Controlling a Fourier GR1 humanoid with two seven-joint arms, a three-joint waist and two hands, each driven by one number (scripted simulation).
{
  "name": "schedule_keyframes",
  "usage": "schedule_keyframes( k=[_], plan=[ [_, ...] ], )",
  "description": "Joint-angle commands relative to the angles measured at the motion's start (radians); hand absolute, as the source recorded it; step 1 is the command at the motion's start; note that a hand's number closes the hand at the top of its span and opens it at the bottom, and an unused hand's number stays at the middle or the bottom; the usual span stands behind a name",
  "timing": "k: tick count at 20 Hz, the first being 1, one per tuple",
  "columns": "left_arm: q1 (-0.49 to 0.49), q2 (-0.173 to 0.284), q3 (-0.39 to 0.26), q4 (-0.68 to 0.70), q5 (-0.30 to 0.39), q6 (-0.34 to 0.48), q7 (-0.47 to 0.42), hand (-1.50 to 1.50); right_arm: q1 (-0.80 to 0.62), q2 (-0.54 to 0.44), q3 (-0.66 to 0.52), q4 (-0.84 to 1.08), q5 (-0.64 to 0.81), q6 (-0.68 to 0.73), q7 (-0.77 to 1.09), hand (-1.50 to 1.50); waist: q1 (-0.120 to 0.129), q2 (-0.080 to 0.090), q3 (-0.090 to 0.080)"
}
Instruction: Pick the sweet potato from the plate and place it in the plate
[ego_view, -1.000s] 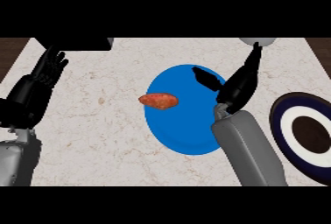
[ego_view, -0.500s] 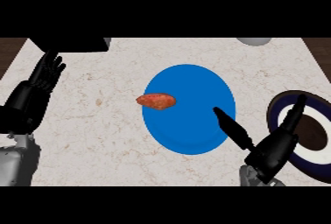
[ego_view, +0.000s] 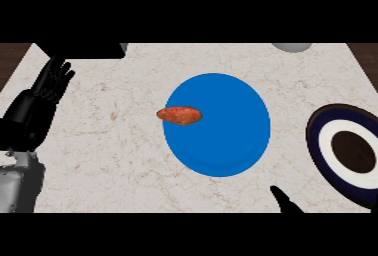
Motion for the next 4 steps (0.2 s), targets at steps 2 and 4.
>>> schedule_keyframes(
  k=[2, 4],
  plan=[
    [0.044, -0.026, -0.015, 0.006, -0.034, -0.002, -0.054, 0.00, 0.101, -0.056, -0.006, -0.044, -0.050, -0.059, -0.050, -1.50, 0.008, 0.003, 0.000],
    [0.019, -0.007, 0.010, -0.015, -0.008, -0.001, -0.002, 0.00, 0.217, -0.185, -0.046, -0.142, -0.108, -0.084, -0.076, -1.50, 0.002, 0.001, 0.000]
  ],
)
